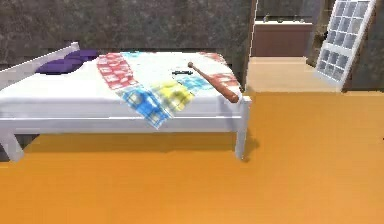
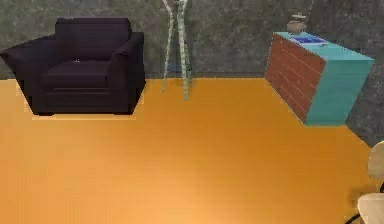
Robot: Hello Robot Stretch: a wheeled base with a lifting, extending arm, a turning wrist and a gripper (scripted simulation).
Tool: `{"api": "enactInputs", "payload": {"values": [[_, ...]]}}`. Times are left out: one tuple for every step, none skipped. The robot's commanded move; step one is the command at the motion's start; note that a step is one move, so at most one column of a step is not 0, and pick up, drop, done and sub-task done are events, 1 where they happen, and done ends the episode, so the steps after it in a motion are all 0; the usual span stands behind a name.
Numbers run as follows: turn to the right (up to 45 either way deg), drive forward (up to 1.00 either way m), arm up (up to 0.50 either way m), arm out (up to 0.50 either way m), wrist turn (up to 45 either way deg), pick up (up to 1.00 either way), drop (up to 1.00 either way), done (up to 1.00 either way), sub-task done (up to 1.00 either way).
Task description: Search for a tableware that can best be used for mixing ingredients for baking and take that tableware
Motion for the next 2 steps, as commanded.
{"api": "enactInputs", "payload": {"values": [[-45.0,0.00,0.00,0.00,0.0,0.00,0.00,0.00,0.00],[-39.0,0.00,0.00,0.00,0.0,0.00,0.00,0.00,0.00]]}}
